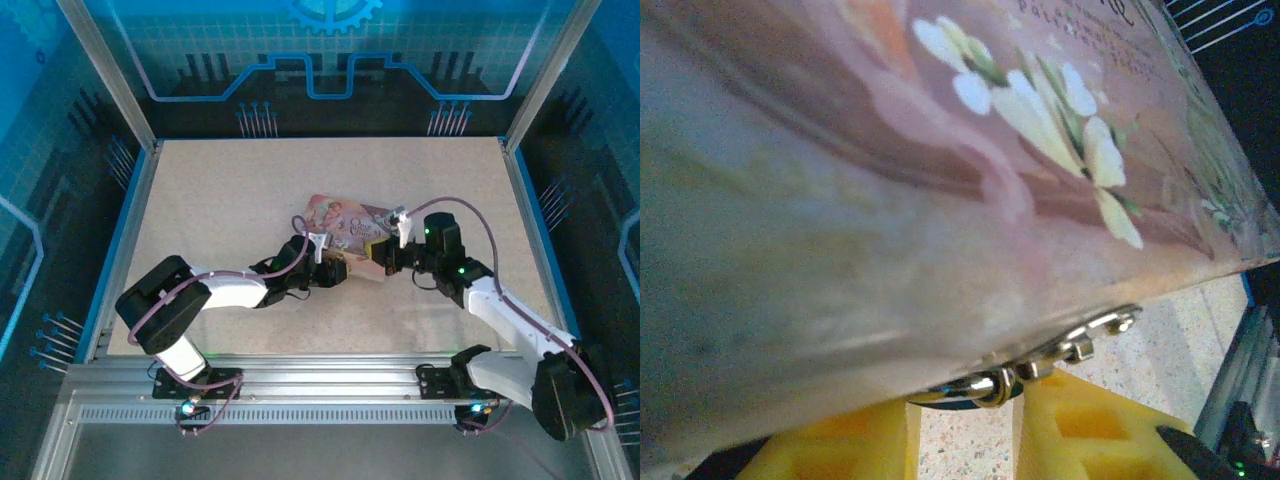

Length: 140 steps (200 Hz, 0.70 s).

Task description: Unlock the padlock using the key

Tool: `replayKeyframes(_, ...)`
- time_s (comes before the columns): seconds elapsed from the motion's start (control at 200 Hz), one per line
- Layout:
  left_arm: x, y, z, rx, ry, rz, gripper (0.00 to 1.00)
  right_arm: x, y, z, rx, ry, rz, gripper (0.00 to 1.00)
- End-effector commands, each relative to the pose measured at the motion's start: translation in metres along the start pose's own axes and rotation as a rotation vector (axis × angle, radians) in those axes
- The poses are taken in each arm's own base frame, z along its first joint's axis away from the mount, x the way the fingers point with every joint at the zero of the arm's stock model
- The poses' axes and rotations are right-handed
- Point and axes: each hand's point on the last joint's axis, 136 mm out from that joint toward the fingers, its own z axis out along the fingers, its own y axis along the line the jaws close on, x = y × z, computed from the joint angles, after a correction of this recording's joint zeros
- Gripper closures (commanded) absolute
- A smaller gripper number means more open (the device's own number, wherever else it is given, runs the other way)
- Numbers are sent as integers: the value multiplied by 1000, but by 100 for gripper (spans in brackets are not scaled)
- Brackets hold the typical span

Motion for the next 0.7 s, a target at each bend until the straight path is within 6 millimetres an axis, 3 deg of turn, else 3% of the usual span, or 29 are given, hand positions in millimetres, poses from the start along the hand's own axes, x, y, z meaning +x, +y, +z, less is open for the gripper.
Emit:
replayKeyframes(0.0, -25, -31, -14, 110, -61, -10, 74, 32, 6, -3, 20, 38, -68, 100)
replayKeyframes(0.32, -27, -32, -15, 116, -54, -26, 75, 85, 9, 13, 27, 118, -182, 100)
replayKeyframes(0.695, -27, -33, -16, 115, -47, -35, 76, 96, -10, 47, 44, 183, -285, 100)
